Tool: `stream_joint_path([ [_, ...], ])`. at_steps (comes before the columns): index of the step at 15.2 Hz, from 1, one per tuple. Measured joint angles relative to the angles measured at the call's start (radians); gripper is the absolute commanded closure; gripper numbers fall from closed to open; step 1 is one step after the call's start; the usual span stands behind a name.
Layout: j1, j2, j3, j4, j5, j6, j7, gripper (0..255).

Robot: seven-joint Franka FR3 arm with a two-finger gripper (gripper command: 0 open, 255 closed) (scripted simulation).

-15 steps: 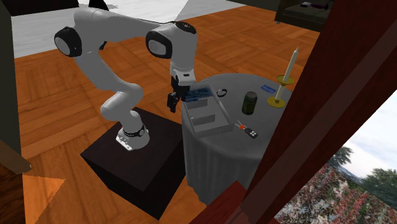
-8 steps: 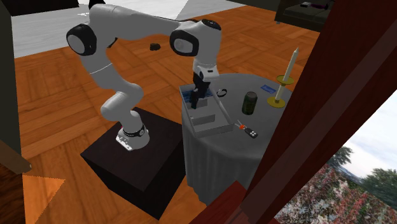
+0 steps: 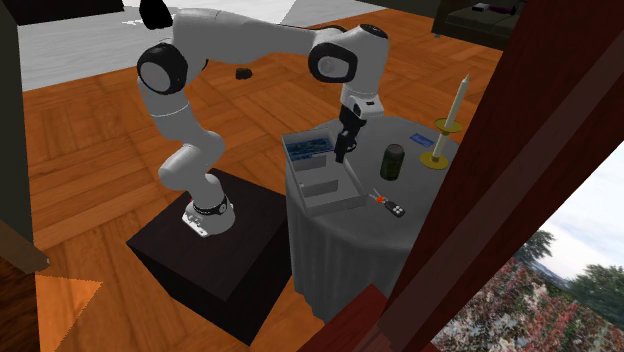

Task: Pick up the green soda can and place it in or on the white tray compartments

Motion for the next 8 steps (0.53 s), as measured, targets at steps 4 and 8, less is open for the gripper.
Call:
stream_joint_path([
  [4,0.027,0.163,0.034,0.185,-0.040,-0.020,0.066,0],
  [8,0.072,0.334,0.057,0.402,-0.091,-0.067,0.126,0],
])
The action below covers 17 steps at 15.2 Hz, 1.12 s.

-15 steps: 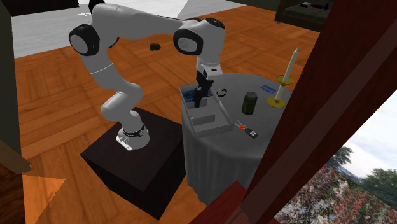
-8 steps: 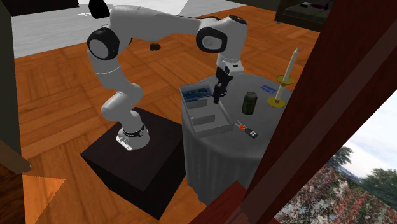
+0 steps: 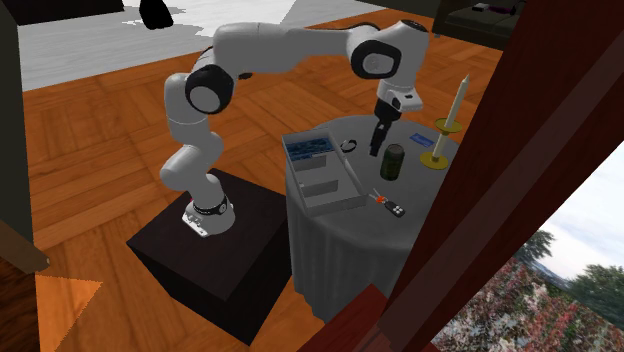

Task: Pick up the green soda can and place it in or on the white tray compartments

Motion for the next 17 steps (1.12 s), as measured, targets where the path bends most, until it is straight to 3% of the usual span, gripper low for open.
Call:
stream_joint_path([
  [2,0.033,0.097,0.006,0.144,-0.031,-0.047,0.025,0],
  [4,0.053,0.150,0.007,0.213,-0.047,-0.064,0.038,0],
  [11,0.042,0.139,0.006,0.105,-0.043,0.033,0.042,0],
  [17,0.041,0.136,0.006,0.092,-0.043,0.043,0.044,0],
])
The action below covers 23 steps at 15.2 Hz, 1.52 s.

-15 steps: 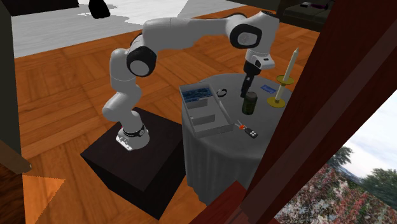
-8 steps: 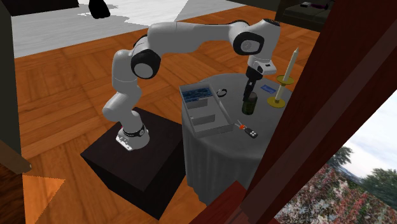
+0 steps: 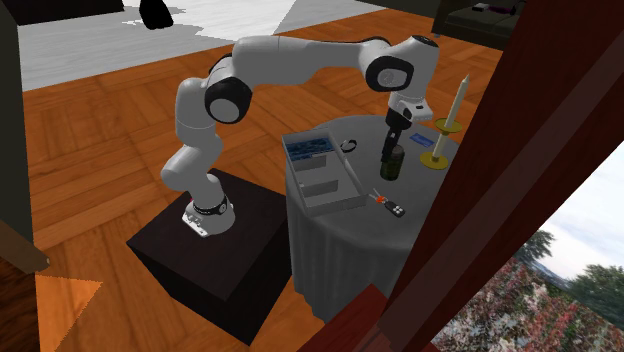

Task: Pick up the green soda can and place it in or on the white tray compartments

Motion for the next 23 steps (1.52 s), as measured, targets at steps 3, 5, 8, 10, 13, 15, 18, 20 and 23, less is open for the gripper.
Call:
stream_joint_path([
  [3,0.000,-0.001,0.000,0.000,0.000,0.000,0.000,255],
  [5,0.000,-0.001,0.000,0.000,0.000,0.000,0.000,255],
  [8,0.000,-0.001,0.000,-0.001,0.000,0.001,0.000,255],
  [10,0.000,-0.001,0.001,-0.001,0.001,0.001,0.000,255],
  [13,0.003,0.005,0.000,0.025,-0.001,-0.019,-0.001,255],
  [15,0.004,0.007,0.000,0.052,-0.002,-0.045,-0.003,255],
  [18,0.013,0.021,0.001,0.112,-0.006,-0.092,-0.002,255],
  [20,0.018,0.031,0.001,0.153,-0.010,-0.123,-0.003,255],
  [23,0.029,0.051,0.001,0.226,-0.017,-0.176,-0.003,255],
])
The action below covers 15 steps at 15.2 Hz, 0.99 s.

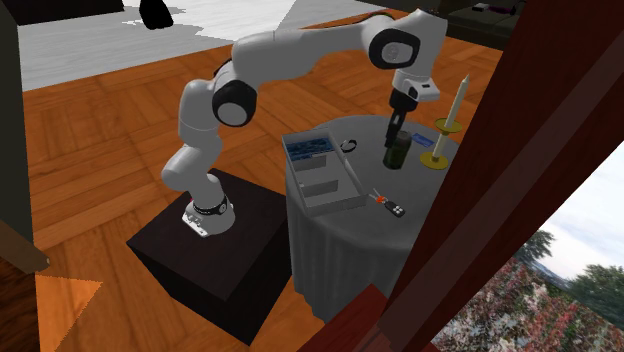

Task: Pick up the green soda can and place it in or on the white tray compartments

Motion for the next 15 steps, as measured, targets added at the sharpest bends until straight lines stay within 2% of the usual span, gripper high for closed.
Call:
stream_joint_path([
  [6,0.034,0.068,-0.003,0.192,-0.023,-0.125,-0.003,255],
  [10,0.079,0.157,-0.012,0.404,-0.053,-0.245,-0.012,255],
  [11,0.144,0.207,-0.126,0.518,-0.010,-0.298,-0.036,255],
  [15,0.072,-0.071,-0.095,0.091,0.050,-0.154,-0.021,255],
])
